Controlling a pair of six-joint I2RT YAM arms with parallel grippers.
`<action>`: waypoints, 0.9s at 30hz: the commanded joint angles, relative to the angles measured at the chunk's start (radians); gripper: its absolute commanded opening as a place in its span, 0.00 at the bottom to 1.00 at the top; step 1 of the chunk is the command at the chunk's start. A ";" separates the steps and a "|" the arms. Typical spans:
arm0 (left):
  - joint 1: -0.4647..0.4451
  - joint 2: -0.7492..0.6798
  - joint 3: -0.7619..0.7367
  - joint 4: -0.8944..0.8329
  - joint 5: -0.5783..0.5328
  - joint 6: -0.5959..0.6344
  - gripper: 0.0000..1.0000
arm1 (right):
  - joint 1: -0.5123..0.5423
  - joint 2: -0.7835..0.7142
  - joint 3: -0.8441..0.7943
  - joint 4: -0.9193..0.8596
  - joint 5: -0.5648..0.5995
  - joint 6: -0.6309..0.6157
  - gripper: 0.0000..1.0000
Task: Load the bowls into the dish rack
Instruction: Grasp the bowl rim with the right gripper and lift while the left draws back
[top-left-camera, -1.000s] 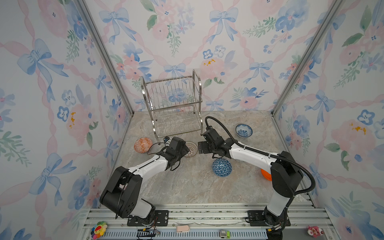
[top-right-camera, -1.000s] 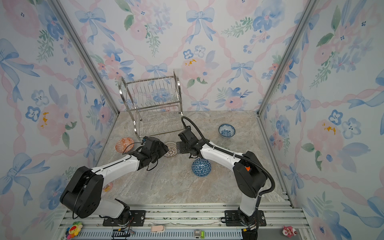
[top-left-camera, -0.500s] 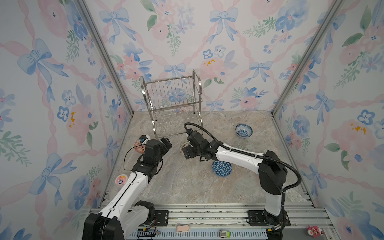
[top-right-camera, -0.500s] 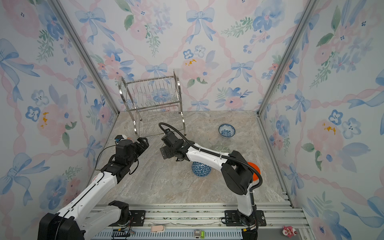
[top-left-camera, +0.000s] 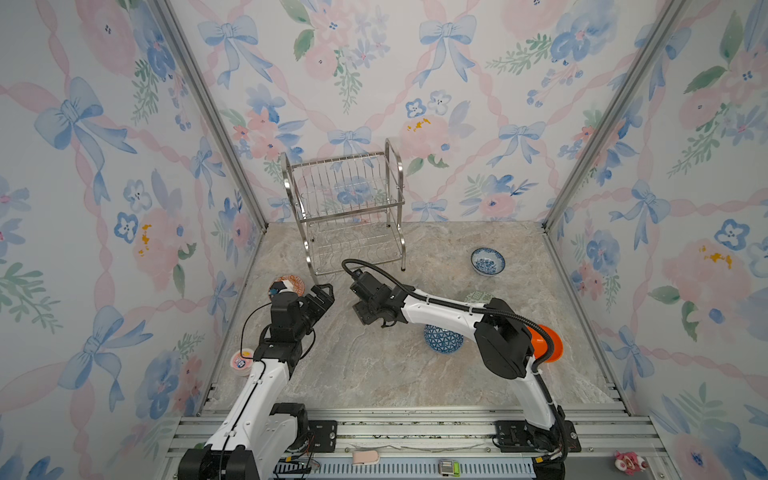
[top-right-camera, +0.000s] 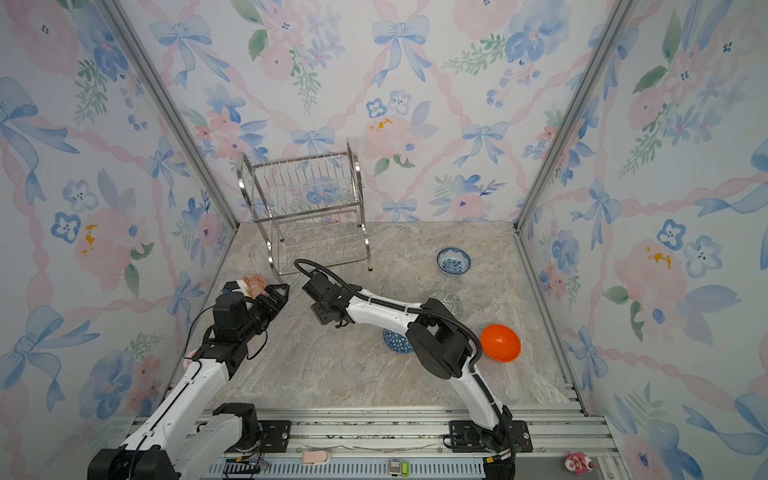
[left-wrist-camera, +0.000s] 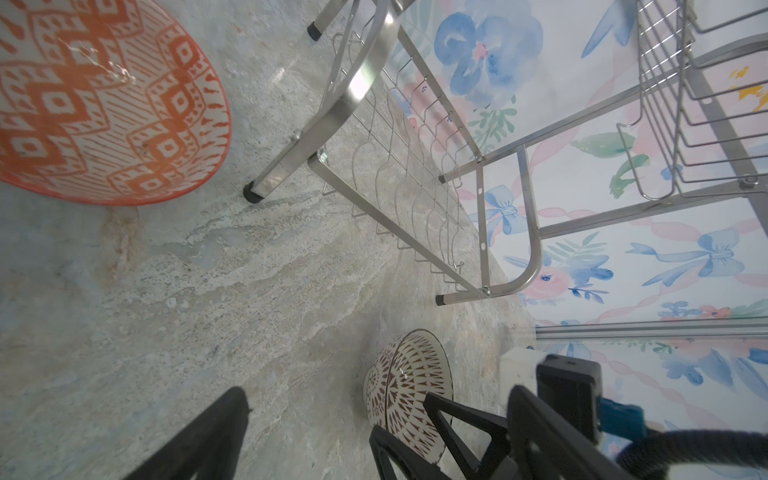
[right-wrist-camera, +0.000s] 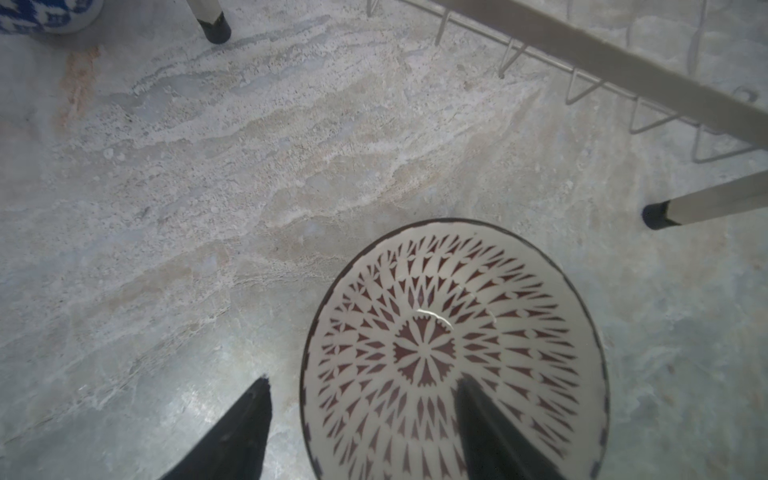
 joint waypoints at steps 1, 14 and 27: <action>0.007 -0.005 -0.015 0.012 0.029 0.022 0.98 | 0.021 0.042 0.046 -0.052 0.040 -0.012 0.63; 0.074 0.006 -0.005 -0.021 0.043 0.057 0.98 | 0.020 0.107 0.112 -0.059 0.032 -0.008 0.30; 0.129 0.058 0.047 -0.021 0.077 0.051 0.98 | -0.021 0.011 0.035 0.042 -0.135 0.055 0.00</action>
